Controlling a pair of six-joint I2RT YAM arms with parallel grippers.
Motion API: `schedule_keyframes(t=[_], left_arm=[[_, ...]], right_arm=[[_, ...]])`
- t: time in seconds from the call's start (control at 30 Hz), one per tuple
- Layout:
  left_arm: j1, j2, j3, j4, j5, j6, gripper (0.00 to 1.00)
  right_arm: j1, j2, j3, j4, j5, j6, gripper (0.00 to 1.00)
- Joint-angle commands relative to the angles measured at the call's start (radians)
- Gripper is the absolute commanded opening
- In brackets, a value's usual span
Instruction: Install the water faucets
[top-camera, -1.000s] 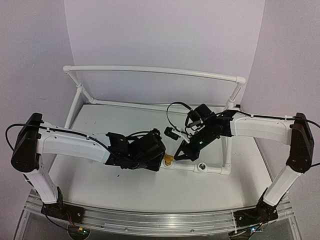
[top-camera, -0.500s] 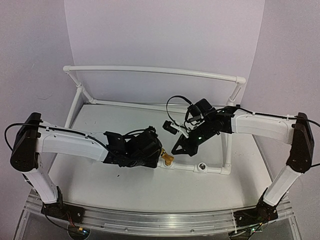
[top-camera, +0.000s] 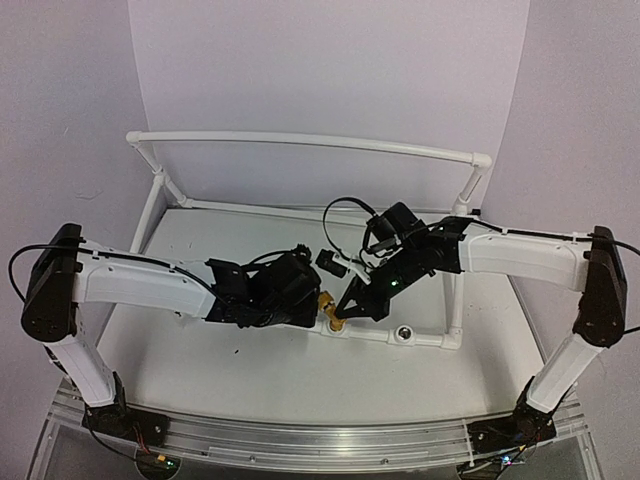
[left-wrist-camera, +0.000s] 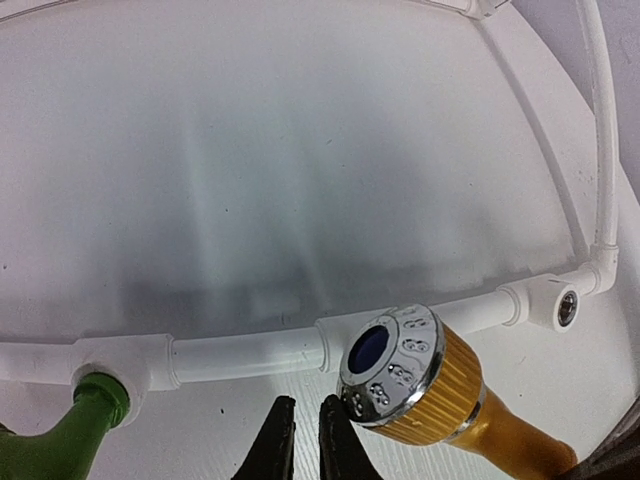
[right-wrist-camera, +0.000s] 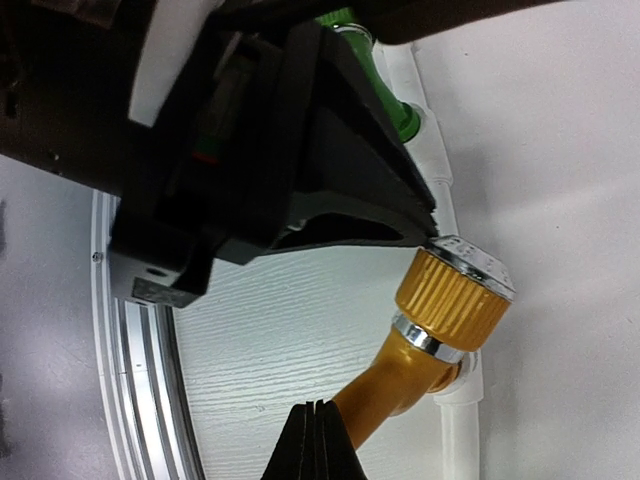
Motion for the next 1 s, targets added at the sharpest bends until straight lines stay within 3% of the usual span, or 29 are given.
schedule_keyframes(t=[0.0,0.17,0.27,0.43,0.73,0.97], left_arm=[[0.014,0.015,0.042,0.118,0.041,0.048,0.11],[0.022,0.022,0.041,0.171,0.093,0.077,0.13],[0.028,0.006,0.021,0.209,0.13,0.094,0.16],[0.036,-0.029,-0.015,0.256,0.161,0.11,0.25],[0.056,0.019,0.045,0.229,0.285,0.147,0.29],[0.058,0.058,0.126,0.157,0.393,0.195,0.32]], right_arm=[[0.01,-0.01,-0.018,-0.013,-0.039,0.006,0.0],[0.01,-0.033,-0.034,-0.013,-0.059,-0.002,0.01],[0.01,-0.06,-0.026,-0.018,-0.074,-0.017,0.16],[0.01,-0.129,0.018,-0.041,0.029,-0.075,0.53],[0.009,-0.168,0.08,-0.146,0.294,-0.327,0.79],[0.009,-0.128,0.17,-0.299,0.322,-0.533,0.89]])
